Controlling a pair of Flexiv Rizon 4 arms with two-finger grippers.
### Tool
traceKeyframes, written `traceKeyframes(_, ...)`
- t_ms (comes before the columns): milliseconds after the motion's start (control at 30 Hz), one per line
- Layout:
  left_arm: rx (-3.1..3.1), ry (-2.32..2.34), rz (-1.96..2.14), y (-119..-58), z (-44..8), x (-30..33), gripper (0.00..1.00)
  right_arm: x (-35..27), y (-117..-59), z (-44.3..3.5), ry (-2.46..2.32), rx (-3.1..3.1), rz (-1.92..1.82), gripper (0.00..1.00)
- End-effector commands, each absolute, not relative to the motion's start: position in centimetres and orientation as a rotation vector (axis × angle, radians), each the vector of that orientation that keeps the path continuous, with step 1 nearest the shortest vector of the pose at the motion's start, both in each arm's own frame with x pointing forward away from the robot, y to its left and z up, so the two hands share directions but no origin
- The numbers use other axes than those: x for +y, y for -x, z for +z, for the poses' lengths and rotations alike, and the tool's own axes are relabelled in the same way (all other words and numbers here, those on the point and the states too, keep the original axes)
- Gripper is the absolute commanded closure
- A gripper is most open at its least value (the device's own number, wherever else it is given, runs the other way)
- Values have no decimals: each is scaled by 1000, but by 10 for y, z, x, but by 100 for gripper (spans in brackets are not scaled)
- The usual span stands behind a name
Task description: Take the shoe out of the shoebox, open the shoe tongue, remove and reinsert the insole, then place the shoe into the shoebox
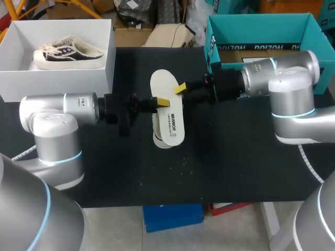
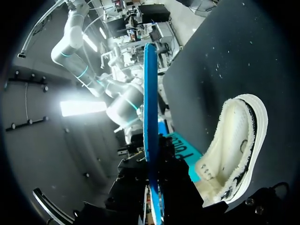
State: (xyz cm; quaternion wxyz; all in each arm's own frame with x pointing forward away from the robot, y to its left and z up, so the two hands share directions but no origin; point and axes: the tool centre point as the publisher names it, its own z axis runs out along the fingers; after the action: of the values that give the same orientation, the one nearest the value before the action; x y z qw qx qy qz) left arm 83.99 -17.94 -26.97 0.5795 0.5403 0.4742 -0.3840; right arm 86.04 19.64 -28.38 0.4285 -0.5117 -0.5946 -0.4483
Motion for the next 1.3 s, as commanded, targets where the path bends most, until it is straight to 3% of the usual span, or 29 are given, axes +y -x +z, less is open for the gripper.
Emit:
traceKeyframes(33,1170,-1276,-879,-821,-260,-168,100,176,-850,-274,1354,-1529,-1115,0)
traceKeyframes(633,1543,-1361,-981,-736,-260,-136,100,85,-818,-240,1757,-1738,-1179,0)
traceKeyframes(1000,1561,-1351,-1027,-697,-269,-119,100,48,-779,-222,1691,-1980,-1332,0)
traceKeyframes(1300,1536,-1340,-1063,-689,-266,-119,100,48,-779,-222,1691,-1980,-1332,0)
